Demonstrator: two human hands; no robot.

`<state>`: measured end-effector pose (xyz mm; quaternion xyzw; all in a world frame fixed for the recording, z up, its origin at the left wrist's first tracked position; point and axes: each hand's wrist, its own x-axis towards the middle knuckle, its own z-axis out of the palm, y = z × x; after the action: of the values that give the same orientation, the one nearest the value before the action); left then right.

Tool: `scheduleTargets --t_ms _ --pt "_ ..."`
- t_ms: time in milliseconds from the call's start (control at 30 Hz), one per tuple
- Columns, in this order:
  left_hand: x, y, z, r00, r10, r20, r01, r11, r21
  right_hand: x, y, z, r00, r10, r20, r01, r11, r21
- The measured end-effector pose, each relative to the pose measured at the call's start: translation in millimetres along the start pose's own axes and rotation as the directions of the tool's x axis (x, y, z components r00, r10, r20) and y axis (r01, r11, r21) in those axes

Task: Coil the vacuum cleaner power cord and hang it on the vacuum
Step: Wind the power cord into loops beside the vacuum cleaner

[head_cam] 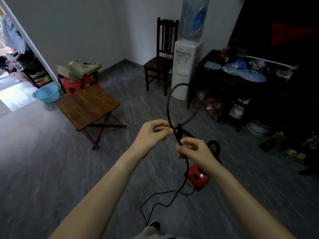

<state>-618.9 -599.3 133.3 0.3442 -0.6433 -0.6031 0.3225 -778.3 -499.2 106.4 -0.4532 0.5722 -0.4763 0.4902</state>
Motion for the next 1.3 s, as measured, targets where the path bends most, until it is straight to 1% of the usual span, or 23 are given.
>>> scheduleTargets --t_ms 33,67,100,133,200,267,300,367,467,567,667,733,833,867,933,1033,1067,1100,1133,1167,1200,1233,1300 --pt "0.9 -0.4 -4.7 0.999 -0.013 -0.029 0.012 0.999 -0.034 -2.6 4.1 0.1 0.998 -0.029 0.047 0.034 0.992 -0.118" --pt "2.2 -0.6 -9.9 0.999 -0.027 -0.047 0.024 0.998 -0.065 -5.1 9.7 0.0 0.995 -0.045 0.085 0.061 0.979 -0.196" --pt "2.9 -0.8 -14.6 0.998 -0.038 -0.055 0.033 0.996 -0.085 -7.7 15.0 -0.3 0.994 -0.049 0.102 0.071 0.97 -0.231" --pt "2.9 -1.6 -18.5 0.997 -0.045 -0.061 0.039 0.994 -0.099 -10.2 19.2 -1.1 0.995 -0.044 0.092 0.065 0.967 -0.244" --pt "1.7 -4.3 -24.2 0.994 -0.069 -0.083 0.055 0.986 -0.159 -13.2 24.3 -1.8 0.998 -0.06 0.007 0.06 0.966 -0.253" --pt "0.3 -5.8 -27.2 0.993 -0.101 -0.067 0.08 0.961 -0.264 -13.5 22.0 -2.4 0.984 -0.154 -0.094 0.118 0.945 -0.305" --pt "0.0 -4.4 -27.9 0.994 -0.105 -0.043 0.088 0.949 -0.303 -11.7 17.6 -2.5 0.971 -0.217 -0.106 0.166 0.918 -0.359" --pt "0.9 1.5 -28.4 0.993 -0.119 -0.002 0.111 0.937 -0.331 -6.5 6.9 -2.7 0.946 -0.32 -0.052 0.257 0.84 -0.478" --pt "3.5 11.4 -26.4 0.992 -0.123 0.034 0.127 0.935 -0.332 1.1 -4.4 -4.1 0.934 -0.354 0.051 0.315 0.746 -0.586" --pt "5.8 11.8 -20.4 0.99 -0.13 0.057 0.142 0.933 -0.33 5.2 -7.0 -6.3 0.934 -0.346 0.091 0.321 0.698 -0.64" --pt "6.0 10.0 -19.7 0.982 -0.164 0.091 0.185 0.926 -0.328 6.2 -5.9 -7.6 0.9 -0.431 0.066 0.364 0.658 -0.659" --pt "4.6 10.7 -22.0 0.977 -0.191 0.099 0.211 0.94 -0.268 4.5 -6.1 -7.3 0.86 -0.509 0.032 0.397 0.63 -0.668" --pt "2.7 13.4 -23.5 0.969 -0.217 0.119 0.238 0.947 -0.216 2.4 -10.6 -9.6 0.82 -0.57 -0.046 0.391 0.619 -0.681" --pt "2.1 14.6 -23.7 0.965 -0.225 0.133 0.249 0.945 -0.212 2.8 -12.3 -11.0 0.807 -0.588 -0.049 0.393 0.598 -0.699" --pt "0.4 16.5 -24.4 0.954 -0.246 0.17 0.278 0.939 -0.201 5.4 -15.3 -14.1 0.778 -0.628 0.004 0.402 0.493 -0.772" --pt "-2.9 19.4 -24.4 0.925 -0.285 0.251 0.332 0.927 -0.172 12.6 -15.4 -19.9 0.703 -0.701 0.121 0.366 0.211 -0.906" --pt "-3.5 19.7 -24.9 0.914 -0.298 0.275 0.35 0.922 -0.163 14.8 -15.6 -21.1 0.694 -0.705 0.146 0.339 0.142 -0.93" --pt "-3.8 19.7 -26.2 0.901 -0.314 0.3 0.372 0.914 -0.161 16.7 -15.3 -22.0 0.694 -0.699 0.169 0.331 0.102 -0.938" --pt "-4.0 20.0 -27.8 0.889 -0.325 0.323 0.392 0.905 -0.168 17.9 -15.0 -22.3 0.696 -0.692 0.193 0.345 0.085 -0.935" --pt "-3.3 19.7 -29.5 0.88 -0.333 0.339 0.407 0.897 -0.174 18.5 -14.2 -21.8 0.698 -0.684 0.212 0.371 0.092 -0.924" --pt "-3.0 20.3 -30.5 0.875 -0.34 0.344 0.415 0.893 -0.172 18.3 -13.2 -20.3 0.704 -0.678 0.214 0.394 0.122 -0.911" --pt "-2.5 21.1 -31.2 0.877 -0.347 0.333 0.415 0.896 -0.157 18.0 -12.6 -18.6 0.716 -0.67 0.195 0.406 0.172 -0.897" --pt "-1.3 22.0 -30.3 0.895 -0.358 0.266 0.388 0.919 -0.069 17.2 -11.7 -15.0 0.764 -0.633 0.122 0.394 0.308 -0.866"
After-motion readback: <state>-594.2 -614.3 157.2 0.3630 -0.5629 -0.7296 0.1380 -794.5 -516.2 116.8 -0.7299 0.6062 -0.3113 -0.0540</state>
